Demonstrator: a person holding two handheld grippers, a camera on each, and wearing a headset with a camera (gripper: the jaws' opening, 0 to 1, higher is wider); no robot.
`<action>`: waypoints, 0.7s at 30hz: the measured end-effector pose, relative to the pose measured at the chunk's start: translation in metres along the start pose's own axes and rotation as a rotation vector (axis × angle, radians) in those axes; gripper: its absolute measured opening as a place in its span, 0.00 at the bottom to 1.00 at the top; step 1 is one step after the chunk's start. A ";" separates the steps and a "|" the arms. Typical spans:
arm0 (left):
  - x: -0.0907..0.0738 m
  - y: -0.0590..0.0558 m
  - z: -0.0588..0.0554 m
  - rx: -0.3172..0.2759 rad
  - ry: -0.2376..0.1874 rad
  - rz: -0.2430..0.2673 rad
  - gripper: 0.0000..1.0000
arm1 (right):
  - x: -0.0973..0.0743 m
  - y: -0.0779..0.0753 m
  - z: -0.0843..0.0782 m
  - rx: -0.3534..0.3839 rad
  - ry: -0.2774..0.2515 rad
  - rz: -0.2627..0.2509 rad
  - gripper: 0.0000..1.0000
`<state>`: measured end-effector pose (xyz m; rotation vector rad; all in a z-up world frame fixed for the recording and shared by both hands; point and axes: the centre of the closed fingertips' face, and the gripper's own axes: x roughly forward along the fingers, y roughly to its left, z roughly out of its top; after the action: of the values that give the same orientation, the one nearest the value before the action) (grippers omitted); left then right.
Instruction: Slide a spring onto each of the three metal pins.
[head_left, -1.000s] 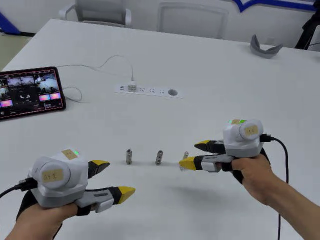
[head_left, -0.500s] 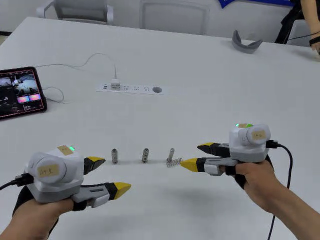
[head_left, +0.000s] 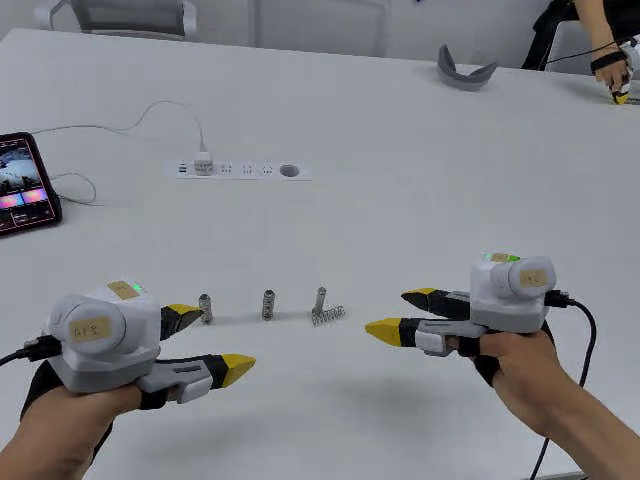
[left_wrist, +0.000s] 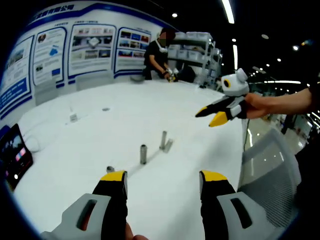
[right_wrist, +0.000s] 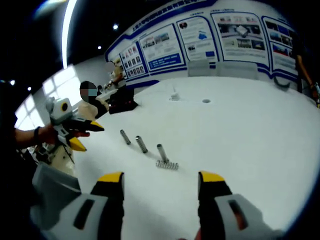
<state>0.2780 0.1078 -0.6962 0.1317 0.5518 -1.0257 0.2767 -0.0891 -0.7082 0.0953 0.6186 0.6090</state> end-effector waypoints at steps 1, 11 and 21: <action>0.001 -0.001 0.001 0.001 0.001 -0.002 0.59 | -0.002 0.000 0.000 0.007 -0.006 -0.001 0.61; 0.019 -0.011 0.009 0.021 0.010 -0.036 0.60 | -0.018 0.000 -0.014 0.048 -0.020 -0.008 0.65; 0.036 -0.015 0.017 0.049 0.019 -0.066 0.60 | -0.031 -0.002 -0.026 0.064 -0.016 -0.016 0.67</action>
<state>0.2863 0.0657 -0.6974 0.1679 0.5516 -1.1033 0.2426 -0.1106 -0.7144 0.1550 0.6231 0.5726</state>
